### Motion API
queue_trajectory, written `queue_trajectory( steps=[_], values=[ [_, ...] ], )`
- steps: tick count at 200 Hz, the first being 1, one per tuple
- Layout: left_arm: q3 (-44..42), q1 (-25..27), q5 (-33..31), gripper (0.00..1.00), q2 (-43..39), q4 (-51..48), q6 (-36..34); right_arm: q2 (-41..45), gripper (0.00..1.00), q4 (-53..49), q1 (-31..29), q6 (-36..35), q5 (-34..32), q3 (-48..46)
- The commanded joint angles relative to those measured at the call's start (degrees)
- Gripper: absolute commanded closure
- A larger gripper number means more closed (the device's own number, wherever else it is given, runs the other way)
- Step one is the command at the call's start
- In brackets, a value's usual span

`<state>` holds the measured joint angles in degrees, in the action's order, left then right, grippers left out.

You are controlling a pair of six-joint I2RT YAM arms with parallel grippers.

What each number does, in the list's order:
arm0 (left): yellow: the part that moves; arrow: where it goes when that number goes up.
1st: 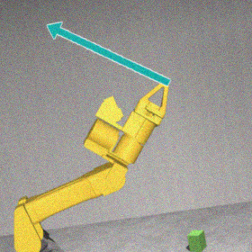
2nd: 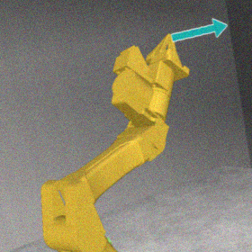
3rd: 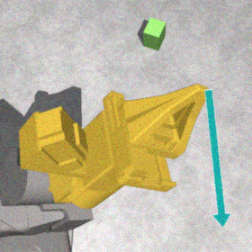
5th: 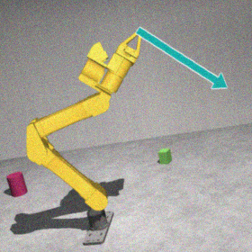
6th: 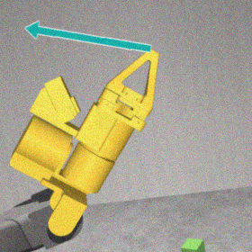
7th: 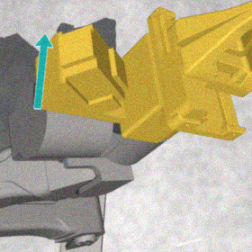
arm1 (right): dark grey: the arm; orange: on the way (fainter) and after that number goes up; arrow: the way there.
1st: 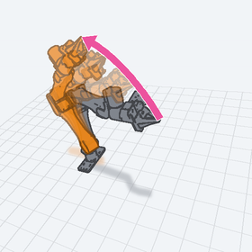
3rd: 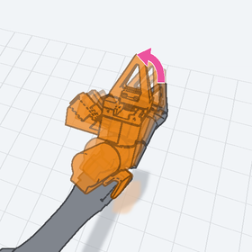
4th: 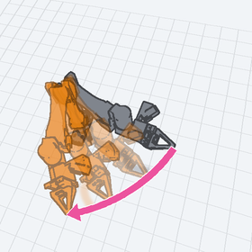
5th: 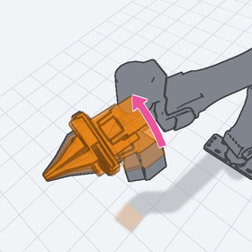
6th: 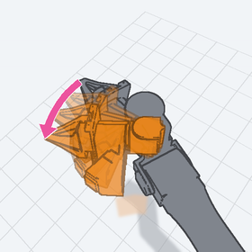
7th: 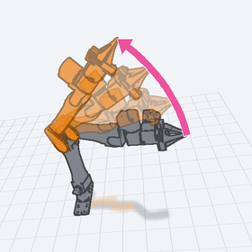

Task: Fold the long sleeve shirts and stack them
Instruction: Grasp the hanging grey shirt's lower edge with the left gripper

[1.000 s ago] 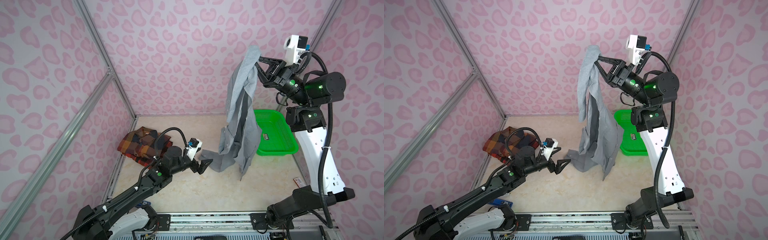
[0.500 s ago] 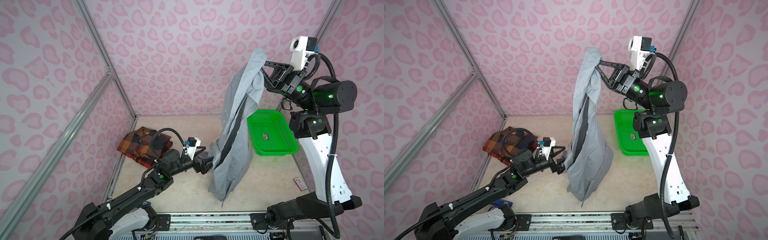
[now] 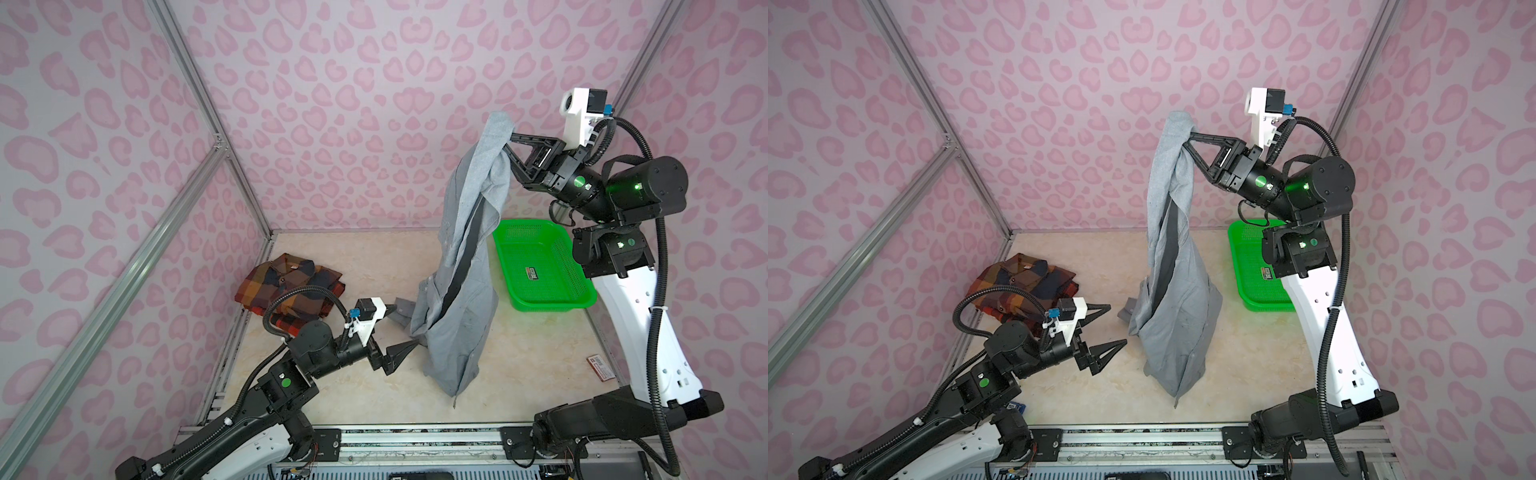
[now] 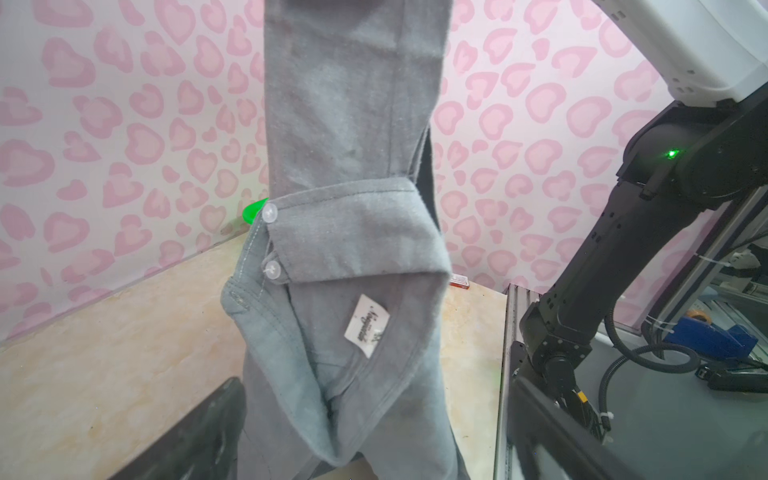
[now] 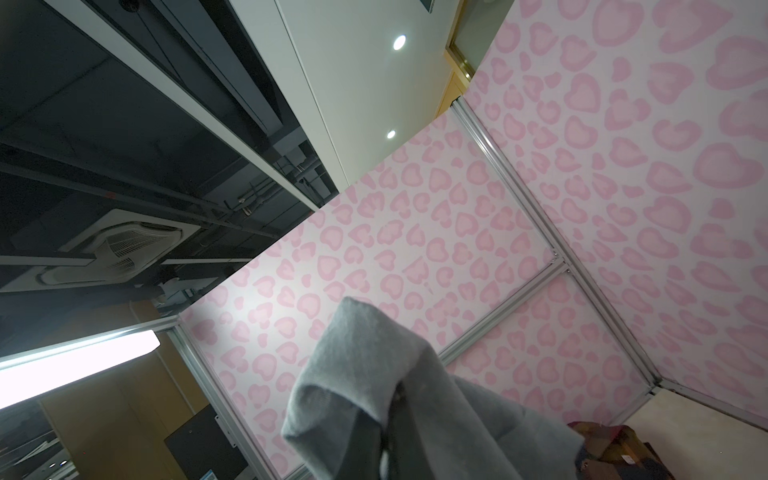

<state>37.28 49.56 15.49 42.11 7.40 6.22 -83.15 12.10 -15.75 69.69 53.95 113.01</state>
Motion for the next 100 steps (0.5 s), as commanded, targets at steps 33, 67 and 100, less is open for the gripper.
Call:
queue_trajectory(
  steps=[33,67,100],
  values=[
    [6.0,2.1,-3.4,0.08,8.2,6.4,0.3,1.8,1.00,-5.2,-1.4,-7.4,-1.5,-1.2],
    [7.2,2.1,-4.3,0.19,13.4,8.4,0.9,2.2,1.00,-5.1,-2.8,-8.2,-2.1,-2.3],
    [7.6,2.3,-4.0,0.32,15.4,8.2,1.7,2.4,1.00,-6.8,-2.9,-9.5,-2.4,-1.9]
  ],
)
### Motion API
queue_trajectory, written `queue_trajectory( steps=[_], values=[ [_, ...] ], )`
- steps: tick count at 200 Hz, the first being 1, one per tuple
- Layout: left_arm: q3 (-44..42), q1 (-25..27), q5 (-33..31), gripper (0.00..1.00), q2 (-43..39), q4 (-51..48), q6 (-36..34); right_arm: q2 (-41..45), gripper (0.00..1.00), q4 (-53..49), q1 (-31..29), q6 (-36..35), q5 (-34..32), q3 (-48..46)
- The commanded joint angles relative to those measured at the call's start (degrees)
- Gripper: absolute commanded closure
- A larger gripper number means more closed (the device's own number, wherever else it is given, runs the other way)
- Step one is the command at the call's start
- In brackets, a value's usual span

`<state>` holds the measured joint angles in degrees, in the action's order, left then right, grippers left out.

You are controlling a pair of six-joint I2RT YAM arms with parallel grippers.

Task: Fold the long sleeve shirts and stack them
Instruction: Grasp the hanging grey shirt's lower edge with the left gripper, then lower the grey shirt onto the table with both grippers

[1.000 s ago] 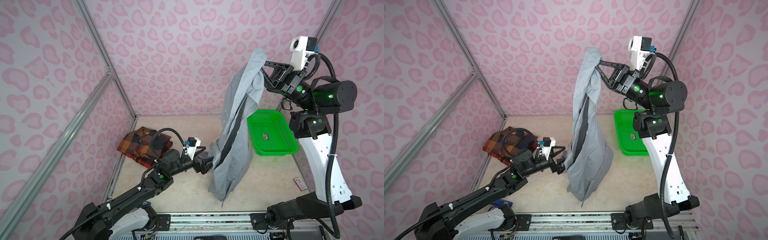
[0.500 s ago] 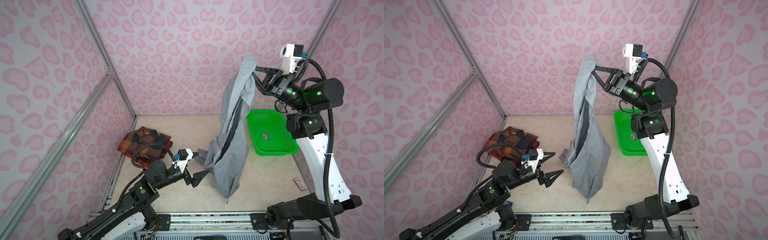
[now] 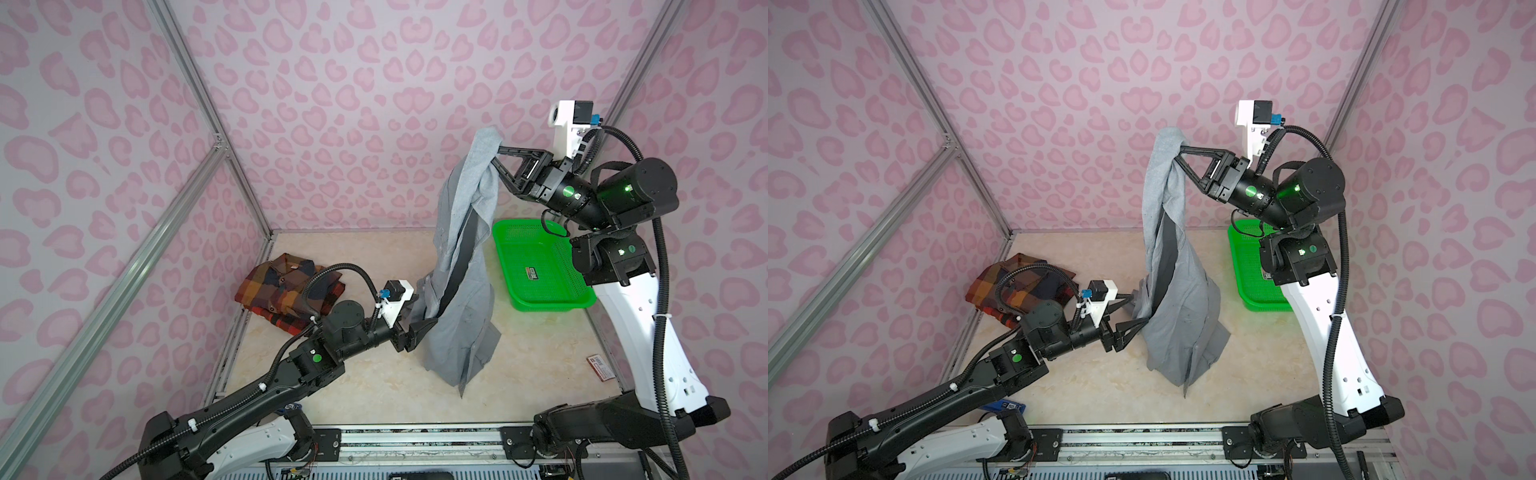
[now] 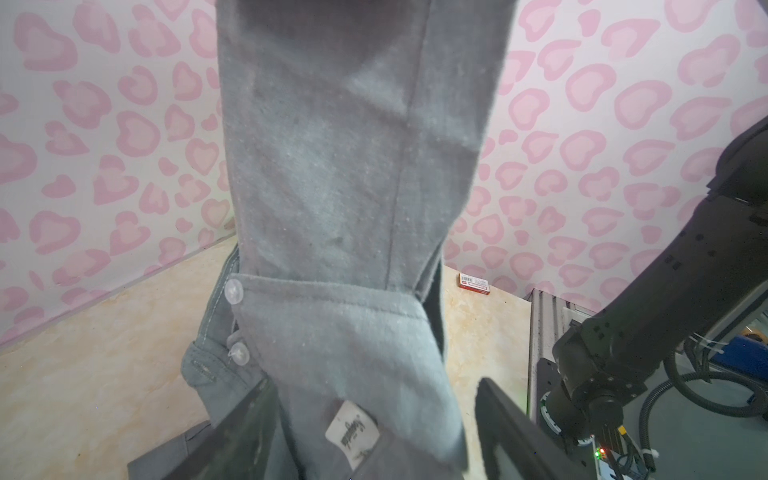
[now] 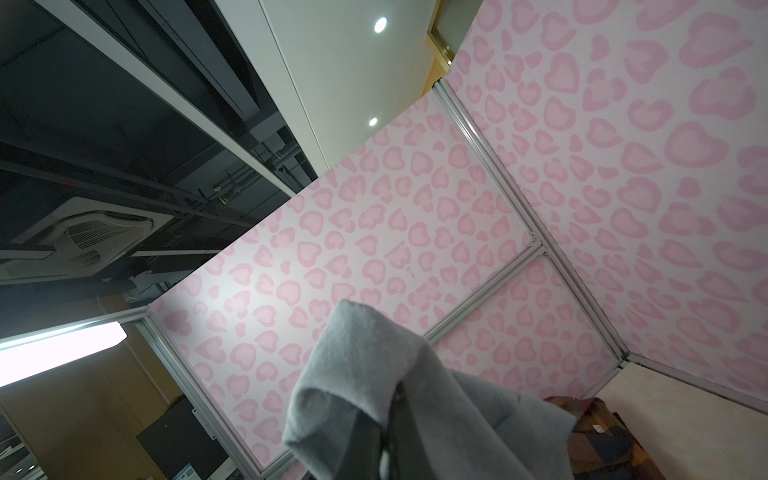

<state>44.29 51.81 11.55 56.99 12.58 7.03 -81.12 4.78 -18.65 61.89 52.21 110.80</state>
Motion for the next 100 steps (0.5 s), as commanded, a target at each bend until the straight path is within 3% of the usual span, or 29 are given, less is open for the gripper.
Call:
queue_trajectory(
  steps=[1,38,61,93,100],
  values=[
    [0.5,0.0,-0.1,0.33,0.5,3.0,0.8,0.4,1.00,0.6,0.0,-1.7,-0.6,0.3],
    [0.4,0.0,-3.6,0.63,-1.6,1.1,-0.1,1.8,1.00,-3.3,0.0,-5.4,-2.0,-1.0],
    [2.2,0.0,-4.4,0.95,-2.9,-4.2,-2.6,3.6,1.00,-4.3,1.7,-6.1,-2.7,-4.5],
    [6.1,-0.5,-8.1,0.96,-6.2,-13.3,-6.7,8.5,1.00,-2.0,7.2,-3.9,-5.3,-14.4],
    [8.2,-1.0,-9.0,0.96,-6.5,-16.0,-7.6,9.5,0.91,-2.9,8.2,-4.6,-6.3,-15.9]
  ],
)
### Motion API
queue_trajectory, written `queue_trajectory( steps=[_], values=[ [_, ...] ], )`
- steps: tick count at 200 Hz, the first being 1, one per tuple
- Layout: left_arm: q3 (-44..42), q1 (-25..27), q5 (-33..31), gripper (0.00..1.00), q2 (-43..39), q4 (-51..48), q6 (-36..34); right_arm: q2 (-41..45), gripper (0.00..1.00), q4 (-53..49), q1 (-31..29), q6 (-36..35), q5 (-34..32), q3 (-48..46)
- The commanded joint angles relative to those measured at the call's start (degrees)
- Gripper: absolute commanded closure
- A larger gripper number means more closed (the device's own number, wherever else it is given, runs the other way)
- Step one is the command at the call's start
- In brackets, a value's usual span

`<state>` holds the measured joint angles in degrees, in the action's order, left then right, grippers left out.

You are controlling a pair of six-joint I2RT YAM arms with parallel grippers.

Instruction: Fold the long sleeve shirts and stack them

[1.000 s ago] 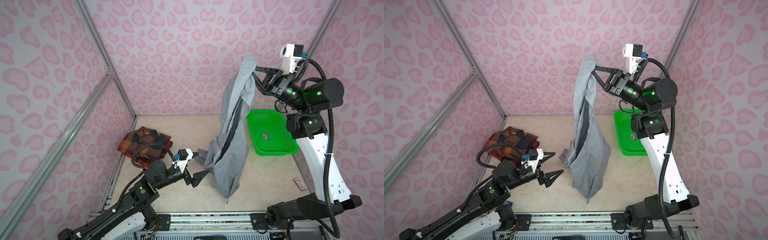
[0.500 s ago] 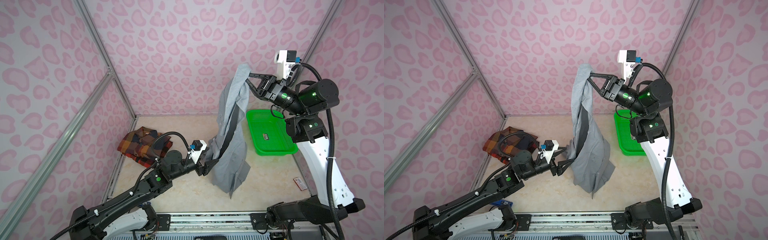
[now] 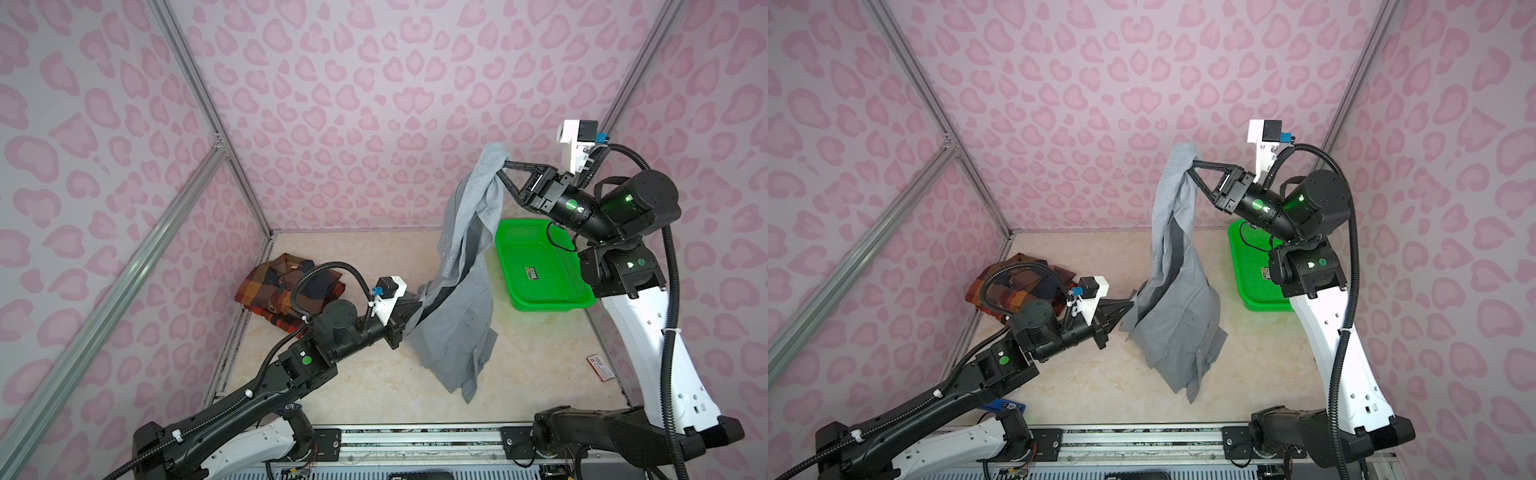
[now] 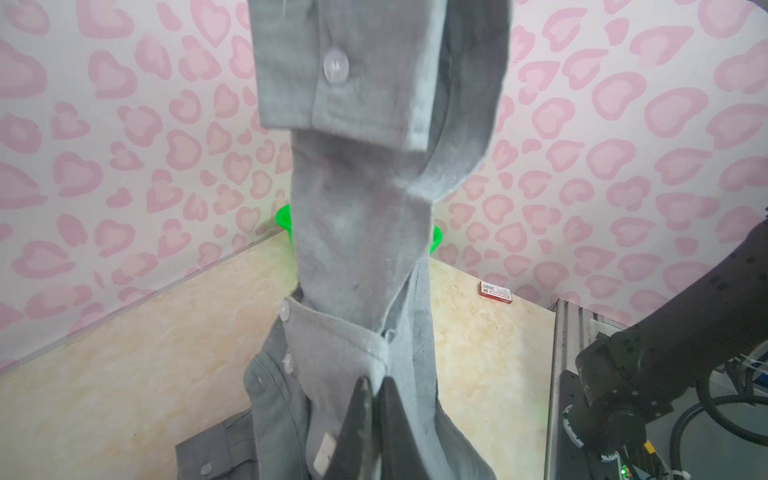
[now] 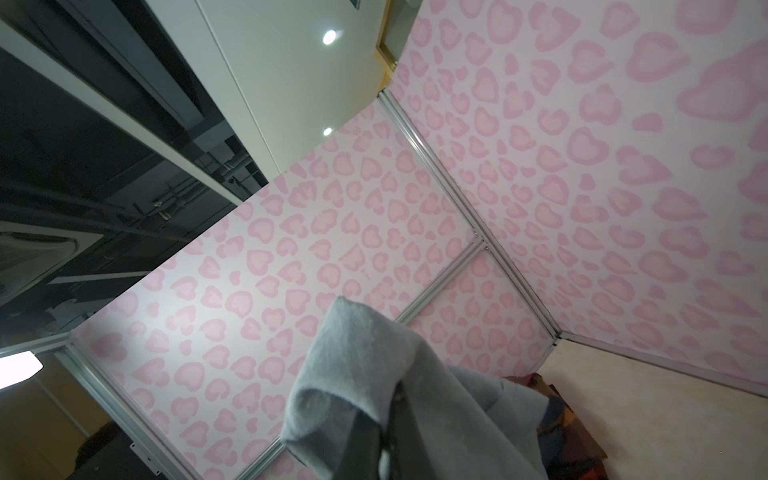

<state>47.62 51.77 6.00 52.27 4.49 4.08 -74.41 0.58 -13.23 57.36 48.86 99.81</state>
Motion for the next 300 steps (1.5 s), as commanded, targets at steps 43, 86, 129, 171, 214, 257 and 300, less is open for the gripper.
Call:
queue_trajectory(
  steps=[43,86,129,171,214,257,300],
  values=[
    [28.7,-8.9,2.5,0.96,5.3,-28.1,-11.0,8.2,0.51,-9.0,3.6,-12.7,-9.3,-9.0],
    [55.0,-9.4,8.3,0.96,20.0,-50.5,-22.0,15.4,0.34,-18.6,2.2,-31.5,-17.9,-10.7],
    [67.9,-9.7,12.6,0.96,26.1,-57.1,-25.2,16.1,0.31,-29.2,-9.2,-50.5,-18.8,-11.6],
    [66.6,-8.2,15.2,0.96,28.0,-59.6,-24.8,11.3,0.31,-38.2,-23.7,-62.5,-26.3,-11.9],
    [60.2,-6.3,9.2,0.96,26.3,-59.4,-26.6,6.0,0.30,-40.0,-32.5,-67.4,-36.9,-11.1],
    [58.5,-6.2,7.7,0.96,25.2,-58.5,-27.4,5.2,0.33,-37.0,-36.3,-67.6,-38.1,-14.2],
    [56.7,-6.2,6.2,0.96,24.4,-57.5,-27.5,4.7,0.35,-29.1,-39.0,-64.2,-40.1,-20.5]
  ],
)
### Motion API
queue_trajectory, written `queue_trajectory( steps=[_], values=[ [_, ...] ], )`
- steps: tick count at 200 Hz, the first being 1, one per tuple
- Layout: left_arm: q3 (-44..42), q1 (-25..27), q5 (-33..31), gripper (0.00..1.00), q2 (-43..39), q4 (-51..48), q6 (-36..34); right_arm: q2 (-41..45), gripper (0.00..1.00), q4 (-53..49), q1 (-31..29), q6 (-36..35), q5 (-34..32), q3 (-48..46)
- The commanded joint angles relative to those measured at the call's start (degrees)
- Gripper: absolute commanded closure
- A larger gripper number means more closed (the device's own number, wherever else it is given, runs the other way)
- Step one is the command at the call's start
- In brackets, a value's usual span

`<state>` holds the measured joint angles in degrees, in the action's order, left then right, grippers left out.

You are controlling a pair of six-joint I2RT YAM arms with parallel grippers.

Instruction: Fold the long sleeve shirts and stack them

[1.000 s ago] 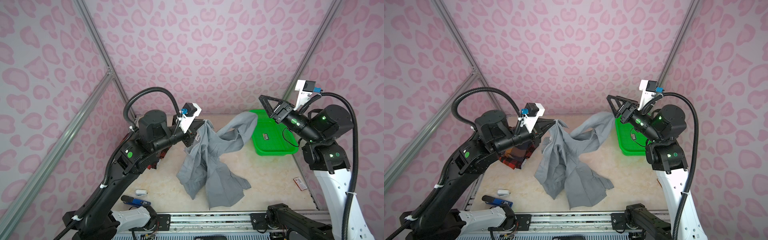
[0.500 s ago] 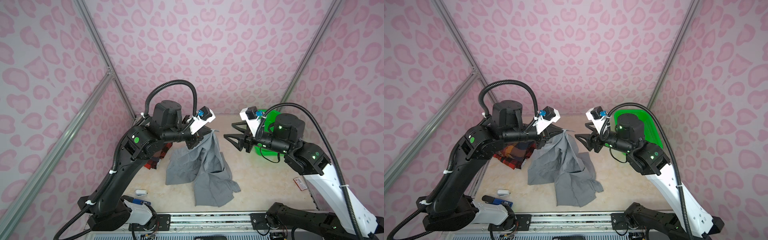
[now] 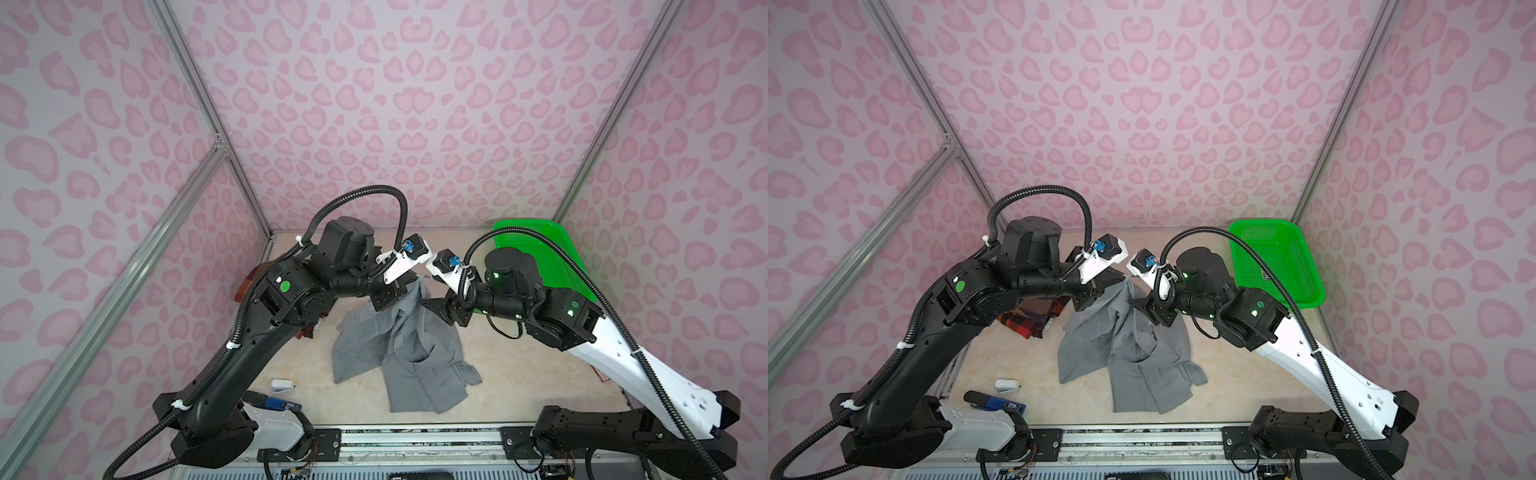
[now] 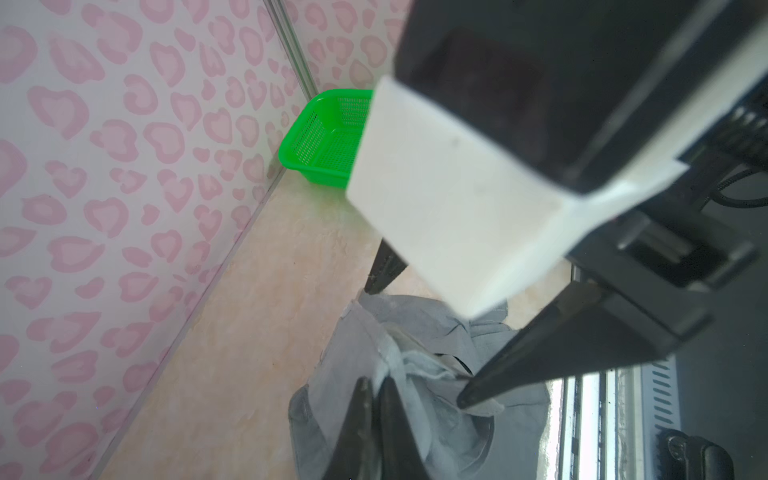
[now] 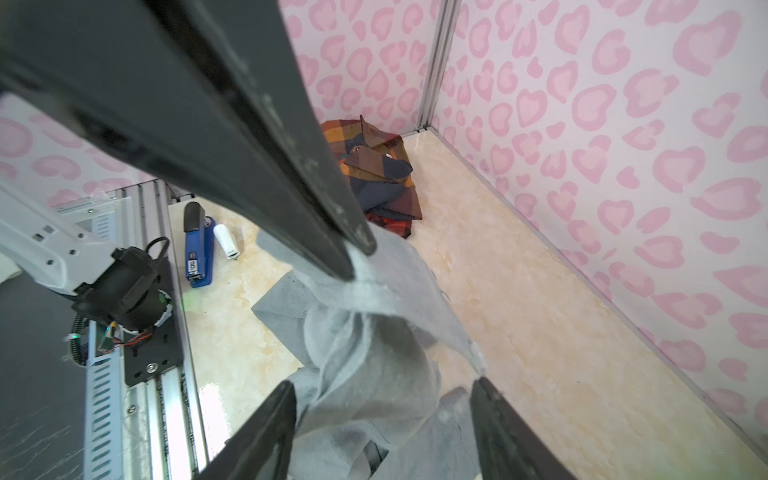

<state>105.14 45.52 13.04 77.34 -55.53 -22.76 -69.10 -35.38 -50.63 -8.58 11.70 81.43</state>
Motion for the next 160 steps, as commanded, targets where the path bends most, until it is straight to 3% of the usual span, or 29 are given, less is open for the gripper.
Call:
queue_trajectory(
  steps=[1,41,83,92,98,111,122,127,129,160],
  values=[
    [-0.9,0.1,-0.8,0.96,-0.7,2.5,-0.7,-0.7,0.35,7.0,-1.7,1.7,-3.2,-2.1],
    [-1.1,0.0,0.3,0.96,-1.1,3.0,-0.3,-3.1,0.55,11.2,-2.1,3.1,-3.3,-2.8],
    [-1.2,0.0,1.6,0.96,-1.7,3.1,0.5,-3.2,1.00,12.8,-1.9,3.7,-2.6,-3.4],
    [-1.6,0.1,1.0,0.95,-2.1,3.5,0.7,-3.1,1.00,13.0,-1.8,4.0,-2.1,-3.5],
    [-1.8,0.1,0.5,0.89,-2.3,3.7,1.1,-2.9,1.00,13.4,-1.6,4.4,-1.6,-3.9],
    [-1.8,0.1,0.3,0.52,-3.0,3.9,2.1,-2.0,1.00,14.6,-0.8,6.1,-1.1,-5.0],
    [-1.8,0.1,0.3,0.36,-4.0,4.4,3.3,-1.0,1.00,16.1,1.0,8.5,0.3,-6.2],
    [-1.9,0.0,0.1,0.09,-4.6,4.8,4.0,-0.4,1.00,17.3,2.3,10.2,1.5,-7.0],
    [-2.0,0.0,0.1,0.03,-4.8,4.9,4.2,-0.3,1.00,17.4,2.6,10.5,1.7,-7.2],
    [-9.9,0.0,-2.5,0.03,-13.2,11.2,8.4,2.7,1.00,22.3,10.9,18.2,8.6,-10.2]
  ],
)
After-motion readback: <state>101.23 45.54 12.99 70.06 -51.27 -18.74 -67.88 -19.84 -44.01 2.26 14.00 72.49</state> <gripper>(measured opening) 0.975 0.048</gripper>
